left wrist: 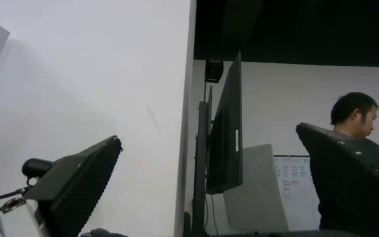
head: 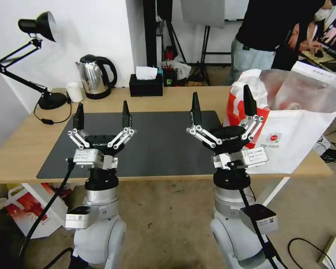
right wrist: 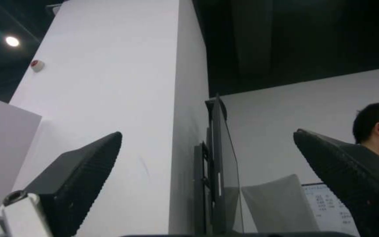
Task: Pick up the trash from the table and place it into the takeout bag.
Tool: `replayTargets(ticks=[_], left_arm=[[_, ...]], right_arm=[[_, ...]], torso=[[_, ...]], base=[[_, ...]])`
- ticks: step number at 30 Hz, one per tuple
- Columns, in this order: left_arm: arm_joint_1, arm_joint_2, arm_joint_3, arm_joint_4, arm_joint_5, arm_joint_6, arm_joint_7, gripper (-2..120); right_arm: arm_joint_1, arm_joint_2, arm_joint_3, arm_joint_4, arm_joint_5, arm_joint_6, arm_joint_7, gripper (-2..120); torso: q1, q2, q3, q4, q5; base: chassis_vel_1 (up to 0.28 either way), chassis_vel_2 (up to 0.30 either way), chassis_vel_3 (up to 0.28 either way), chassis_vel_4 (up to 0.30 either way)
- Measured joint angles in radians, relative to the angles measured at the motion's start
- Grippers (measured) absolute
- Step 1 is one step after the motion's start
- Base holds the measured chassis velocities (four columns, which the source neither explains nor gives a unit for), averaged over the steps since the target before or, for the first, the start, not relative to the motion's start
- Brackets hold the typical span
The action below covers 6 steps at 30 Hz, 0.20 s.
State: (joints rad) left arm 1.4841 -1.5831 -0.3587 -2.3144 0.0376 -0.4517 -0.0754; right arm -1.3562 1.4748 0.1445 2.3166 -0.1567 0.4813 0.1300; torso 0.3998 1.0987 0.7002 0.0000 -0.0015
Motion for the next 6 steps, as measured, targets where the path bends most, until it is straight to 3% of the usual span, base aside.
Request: replayTargets(ticks=[6], left_arm=[[0.0,0.0,0.0,0.0,0.0,0.0,0.0,100]], right_arm=[[0.0,0.0,0.0,0.0,0.0,0.0,0.0,100]], torso=[[0.0,0.0,0.0,-0.0001,0.0]], base=[[0.0,0.0,0.0,0.0]])
